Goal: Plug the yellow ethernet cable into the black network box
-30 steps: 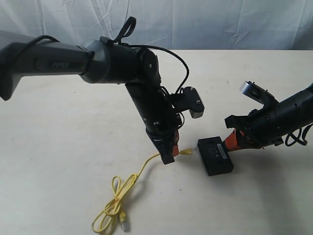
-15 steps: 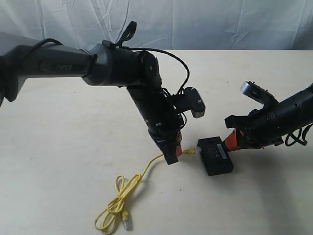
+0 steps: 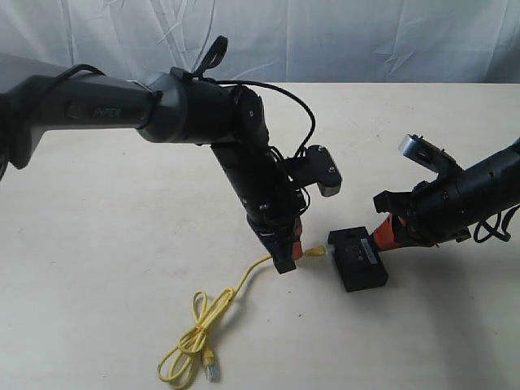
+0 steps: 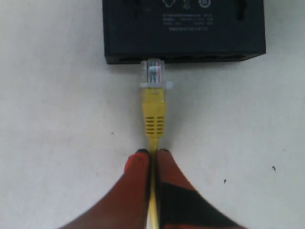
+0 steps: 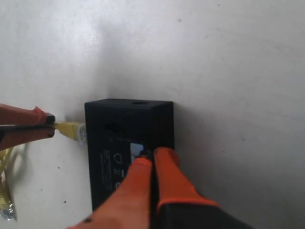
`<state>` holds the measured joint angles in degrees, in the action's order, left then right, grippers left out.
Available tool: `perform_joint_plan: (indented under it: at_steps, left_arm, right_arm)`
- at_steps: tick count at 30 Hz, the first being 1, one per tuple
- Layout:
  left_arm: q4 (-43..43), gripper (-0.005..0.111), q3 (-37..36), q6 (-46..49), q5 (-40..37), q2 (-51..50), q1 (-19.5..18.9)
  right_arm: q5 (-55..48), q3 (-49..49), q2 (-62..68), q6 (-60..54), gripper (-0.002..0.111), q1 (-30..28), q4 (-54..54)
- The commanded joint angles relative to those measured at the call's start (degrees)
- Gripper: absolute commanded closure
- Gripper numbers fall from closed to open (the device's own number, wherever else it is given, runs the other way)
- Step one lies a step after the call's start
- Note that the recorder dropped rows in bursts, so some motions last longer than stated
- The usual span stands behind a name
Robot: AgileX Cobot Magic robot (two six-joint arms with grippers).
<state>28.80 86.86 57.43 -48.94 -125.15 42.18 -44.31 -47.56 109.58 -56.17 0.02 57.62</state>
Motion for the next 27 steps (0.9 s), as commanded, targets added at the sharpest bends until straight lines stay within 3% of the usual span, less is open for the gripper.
perform_joint_plan:
  at_steps: [1,5,9,10,27]
  left_arm:
    - [0.5,0.107,-0.1,0.2,0.0,-0.5,0.3]
    - [-2.0,0.107,-0.1,-1.8,-1.0,-0.1,0.2]
    - [-2.7,0.107,-0.1,-2.0,-1.6,-0.1,0.2]
    - [-2.7,0.107,-0.1,-2.0,-1.6,-0.1,0.2]
    - [-2.3,0.107,-0.1,-2.2,-1.6,-0.1,0.2]
  right_arm:
    - [5.6,0.4,1.3,-0.8,0.109,0.0,-2.7]
    - [7.1,0.4,-1.5,2.6,0.109,0.0,-5.8]
    - [7.4,0.4,-2.1,4.8,0.079,0.0,-7.0]
    - [7.4,0.4,-2.1,4.8,0.076,0.0,-6.8]
    - [-0.9,-2.5,-2.5,5.2,0.077,0.0,-6.0]
